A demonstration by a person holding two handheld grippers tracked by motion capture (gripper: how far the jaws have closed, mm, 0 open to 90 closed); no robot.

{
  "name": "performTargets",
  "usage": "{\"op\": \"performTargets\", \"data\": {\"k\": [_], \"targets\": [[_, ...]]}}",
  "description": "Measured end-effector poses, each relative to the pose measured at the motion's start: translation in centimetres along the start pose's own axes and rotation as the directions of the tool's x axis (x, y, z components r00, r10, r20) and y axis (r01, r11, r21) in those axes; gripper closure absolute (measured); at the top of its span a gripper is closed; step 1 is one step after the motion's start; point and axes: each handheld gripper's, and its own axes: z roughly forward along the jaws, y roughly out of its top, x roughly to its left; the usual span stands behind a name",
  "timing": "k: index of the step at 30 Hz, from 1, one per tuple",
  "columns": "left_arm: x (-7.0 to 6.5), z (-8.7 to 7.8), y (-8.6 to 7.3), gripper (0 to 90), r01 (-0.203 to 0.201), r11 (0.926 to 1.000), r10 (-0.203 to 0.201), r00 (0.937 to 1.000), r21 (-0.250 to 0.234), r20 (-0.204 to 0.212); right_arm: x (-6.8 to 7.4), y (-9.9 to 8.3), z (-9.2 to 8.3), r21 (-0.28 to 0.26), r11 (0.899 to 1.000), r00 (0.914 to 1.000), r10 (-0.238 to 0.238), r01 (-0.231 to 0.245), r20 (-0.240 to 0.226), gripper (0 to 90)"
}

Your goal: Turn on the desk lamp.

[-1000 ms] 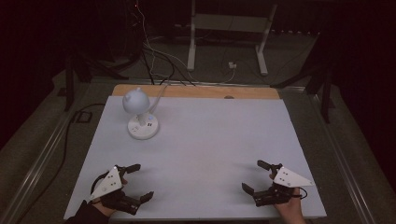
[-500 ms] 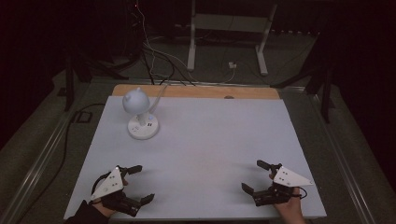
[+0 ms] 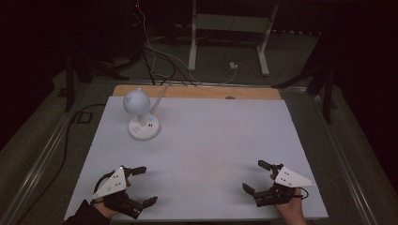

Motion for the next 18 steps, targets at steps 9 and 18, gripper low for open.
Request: {"op": "performTargets", "data": {"k": [9,18], "targets": [[0.1,0.1,1.3,0.1,-0.018,0.9998,0.018,0.9998,-0.006,-0.003,0.0,0.0,0.1,0.0,1.0,1.0,-0.002,0.002,0.001,0.0],[1.1,0.1,2.4,0.1,0.015,0.9998,-0.015,0.9997,-0.011,-0.02,0.0,0.0,0.0,-0.002,1.0,1.0,0.003,-0.003,0.0,0.0]]}}
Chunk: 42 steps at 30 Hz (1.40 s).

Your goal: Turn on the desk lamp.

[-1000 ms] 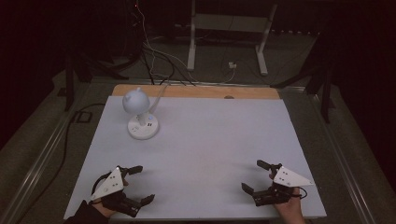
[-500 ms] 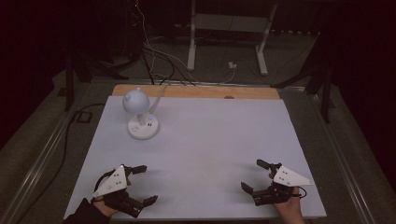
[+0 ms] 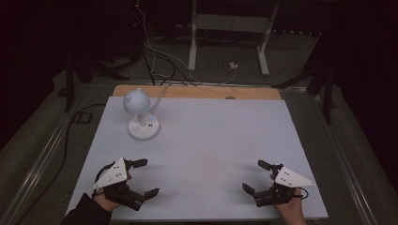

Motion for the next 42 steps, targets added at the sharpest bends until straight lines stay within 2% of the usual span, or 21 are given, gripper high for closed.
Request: {"op": "performTargets", "data": {"k": [12,18,19,28,31,36,38,39,42], "targets": [[0.9,0.6,1.0,0.1,0.004,1.0,-0.004,0.9992,0.0,-0.039,0.0,0.0,-0.1,-0.004,1.0,1.0,-0.001,0.001,-0.002,0.0],[1.6,0.9,1.5,0.1,0.018,0.9998,-0.018,0.9982,-0.009,-0.057,0.0,0.0,0.0,-0.002,1.0,1.0,-0.002,0.002,-0.002,0.0],[1.8,1.0,1.6,0.1,0.019,0.9997,-0.02,0.9969,-0.013,-0.076,0.0,0.0,0.0,-0.003,1.0,1.0,-0.002,0.002,-0.002,0.0],[2.7,1.5,2.1,0.1,0.029,0.9994,-0.031,0.9922,-0.019,-0.121,0.0,0.0,-0.1,-0.001,1.0,1.0,-0.004,0.004,-0.001,0.0],[3.0,1.7,2.3,0.1,0.032,0.9993,-0.034,0.9899,-0.018,-0.138,0.0,0.0,0.0,-0.002,1.0,1.0,-0.002,0.002,-0.002,0.0],[3.9,2.0,2.5,0.2,0.05,0.9983,-0.054,0.9801,-0.03,-0.191,0.0,0.0,-0.1,-0.002,1.0,1.0,-0.003,0.003,-0.002,0.0],[4.1,2.0,2.5,0.1,0.05,0.9983,-0.055,0.979,-0.03,-0.196,0.0,0.0,-0.1,-0.002,1.0,1.0,-0.002,0.002,-0.003,0.0],[4.4,2.2,2.6,0.2,0.049,0.9983,-0.055,0.9747,-0.03,-0.217,0.0,0.0,-0.1,-0.003,1.0,1.0,-0.001,0.001,-0.003,0.0],[4.9,2.3,2.8,0.2,0.054,0.9978,-0.062,0.9685,-0.039,-0.241,0.0,0.0,-0.1,-0.004,1.0,1.0,0.0,0.0,-0.003,0.0]]}}
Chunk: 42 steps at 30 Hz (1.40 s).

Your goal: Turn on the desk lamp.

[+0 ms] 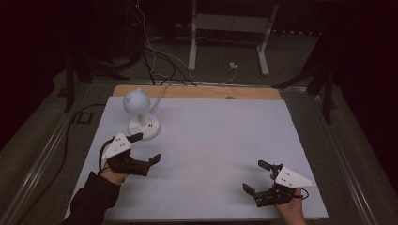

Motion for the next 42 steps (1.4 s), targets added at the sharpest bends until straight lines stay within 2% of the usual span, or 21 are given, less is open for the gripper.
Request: {"op": "performTargets", "data": {"k": [4,6,7,14,20,22,25,26,29,30,34,35,36,38,39,40,42], "targets": [[0.6,0.4,0.3,0.2,0.005,1.0,-0.005,0.9991,-0.002,-0.041,0.0,0.0,0.0,-0.002,1.0,1.0,0.0,0.0,0.0,0.0],[0.7,0.6,0.3,0.2,0.011,0.9999,-0.012,0.9989,-0.006,-0.044,0.0,0.0,0.0,-0.001,1.0,1.0,0.0,0.0,0.0,0.0],[1.0,0.8,0.4,0.2,0.015,0.9999,-0.015,0.9978,-0.005,-0.065,0.0,0.0,0.0,-0.001,1.0,1.0,0.0,0.0,0.0,0.0],[1.9,1.7,0.4,0.2,0.034,0.9994,-0.033,0.9938,0.001,-0.106,-0.1,0.0,0.0,0.0,1.0,1.0,0.003,-0.003,-0.001,0.0],[2.9,2.7,0.4,0.2,0.072,0.9974,-0.069,0.9824,0.01,-0.174,-0.1,0.0,0.0,0.001,1.0,1.0,0.005,-0.005,-0.001,0.0],[3.1,3.0,0.4,0.2,0.079,0.9968,-0.075,0.9764,0.014,-0.203,-0.1,-0.1,0.0,0.002,1.0,1.0,0.005,-0.005,0.0,0.0],[3.4,3.5,0.2,0.2,0.094,0.9953,-0.087,0.9722,0.022,-0.217,-0.1,0.0,0.0,0.001,1.0,1.0,0.005,-0.005,-0.001,0.0],[3.5,3.6,0.2,0.2,0.108,0.9938,-0.1,0.9735,0.026,-0.206,-0.1,0.0,0.0,0.0,1.0,1.0,0.005,-0.005,-0.001,0.0],[3.4,4.1,0.2,0.2,0.103,0.9937,-0.09,0.9653,0.042,-0.245,-0.1,0.0,0.0,0.0,1.0,1.0,0.005,-0.005,-0.001,0.0],[3.5,4.2,0.2,0.2,0.11,0.993,-0.095,0.9596,0.043,-0.265,-0.1,-0.1,0.0,-0.001,1.0,1.0,0.006,-0.006,-0.002,0.0],[4.1,4.7,0.0,1.1,0.154,0.987,-0.135,0.9526,0.046,-0.272,-0.1,-0.1,0.0,-0.001,1.0,1.0,0.006,-0.006,-0.002,0.0],[4.1,4.7,0.0,1.2,0.154,0.987,-0.135,0.9526,0.046,-0.272,-0.1,-0.1,0.0,-0.001,1.0,1.0,0.005,-0.005,-0.003,0.0],[4.4,4.9,-0.1,1.4,0.174,0.9831,-0.152,0.9488,0.057,-0.277,-0.1,-0.1,-0.1,-0.001,1.0,1.0,0.006,-0.006,-0.002,0.0],[4.5,5.1,-0.3,4.1,0.18,0.982,-0.155,0.9404,0.056,-0.302,-0.1,-0.1,-0.1,-0.002,1.0,1.0,0.007,-0.007,-0.003,0.0],[4.5,5.1,-0.3,4.1,0.18,0.982,-0.155,0.9404,0.056,-0.302,-0.1,-0.1,-0.1,-0.003,1.0,1.0,0.008,-0.008,-0.004,0.0],[4.7,5.3,-0.5,4.6,0.2,0.9786,-0.174,0.9333,0.05,-0.314,-0.1,-0.1,-0.1,-0.003,1.0,1.0,0.008,-0.008,-0.005,0.0],[4.9,5.6,-0.7,6.0,0.207,0.9765,-0.177,0.9258,0.058,-0.334,-0.1,-0.1,0.0,-0.002,1.0,1.0,0.007,-0.007,-0.004,0.0]]}}
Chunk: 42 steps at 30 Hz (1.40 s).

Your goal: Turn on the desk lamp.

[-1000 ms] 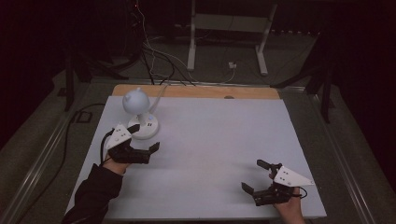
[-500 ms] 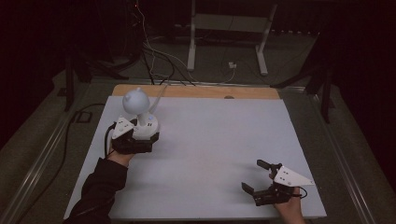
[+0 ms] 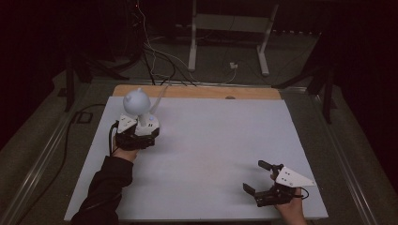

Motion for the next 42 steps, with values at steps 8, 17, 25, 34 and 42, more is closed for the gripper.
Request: {"op": "performTargets", "data": {"k": [8,17,25,34,42], "targets": [[0.3,0.8,-0.4,11.7,0.015,0.9995,-0.013,0.9986,0.028,-0.052,0.0,0.0,0.0,-0.002,1.0,1.0,0.003,-0.003,-0.003,0.0],[0.4,1.6,-0.9,27.0,0.017,0.998,-0.012,0.9966,0.06,-0.081,0.0,0.0,0.0,0.0,1.0,1.0,0.0,0.0,-0.004,0.0],[0.7,1.9,-1.2,50.5,0.023,0.9975,-0.015,0.9935,0.067,-0.113,0.0,0.0,0.0,0.0,1.0,1.0,0.001,-0.001,-0.005,0.0],[0.9,2.3,-1.5,74.2,0.027,0.9957,-0.016,0.9922,0.089,-0.124,0.0,0.0,0.0,0.002,1.0,1.0,0.001,-0.001,-0.006,0.0],[1.3,2.9,-1.8,87.5,0.03,0.9939,-0.017,0.992,0.106,-0.125,0.0,0.0,0.0,0.001,1.0,1.0,0.002,-0.002,-0.007,0.0]]}}
